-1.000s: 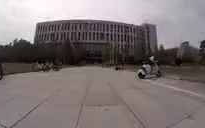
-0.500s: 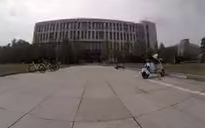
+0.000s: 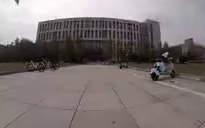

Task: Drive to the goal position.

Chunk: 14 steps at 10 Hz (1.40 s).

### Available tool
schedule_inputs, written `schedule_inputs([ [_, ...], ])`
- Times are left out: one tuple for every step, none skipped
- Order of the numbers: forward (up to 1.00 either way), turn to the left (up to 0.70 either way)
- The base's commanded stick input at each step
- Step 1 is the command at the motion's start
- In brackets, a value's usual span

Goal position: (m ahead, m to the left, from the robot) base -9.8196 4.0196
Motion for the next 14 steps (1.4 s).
schedule_inputs([
  [1.00,0.00],
  [1.00,0.00],
  [1.00,0.00],
  [1.00,0.00],
  [1.00,0.17],
  [1.00,0.19],
  [1.00,0.00],
  [1.00,0.00],
  [1.00,0.00],
  [1.00,0.00],
  [1.00,0.00],
  [1.00,0.00],
  [1.00,0.00],
  [1.00,0.00],
])
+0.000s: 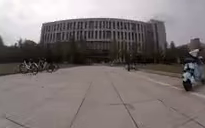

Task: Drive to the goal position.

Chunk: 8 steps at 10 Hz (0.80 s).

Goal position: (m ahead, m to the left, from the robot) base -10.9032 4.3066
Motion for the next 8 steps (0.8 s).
schedule_inputs([
  [1.00,0.00],
  [1.00,0.00],
  [1.00,0.00],
  [1.00,0.00],
  [1.00,0.00],
  [1.00,0.00],
  [1.00,0.00],
  [1.00,0.00],
])
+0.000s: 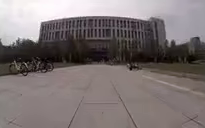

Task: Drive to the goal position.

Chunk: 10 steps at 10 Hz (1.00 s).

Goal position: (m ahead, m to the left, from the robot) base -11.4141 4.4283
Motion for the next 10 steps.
schedule_inputs([
  [1.00,0.00],
  [1.00,0.00],
  [1.00,0.00],
  [1.00,0.00],
  [1.00,0.00],
  [1.00,0.00],
  [1.00,0.00],
  [1.00,0.00],
  [1.00,0.00],
  [1.00,0.00],
])
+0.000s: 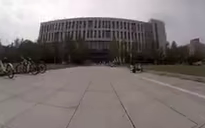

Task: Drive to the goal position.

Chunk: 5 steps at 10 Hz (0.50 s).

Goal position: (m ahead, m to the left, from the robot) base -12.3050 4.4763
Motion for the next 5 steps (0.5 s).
schedule_inputs([
  [1.00,0.00],
  [1.00,0.00],
  [1.00,0.00],
  [0.92,0.00],
  [0.25,0.00],
])
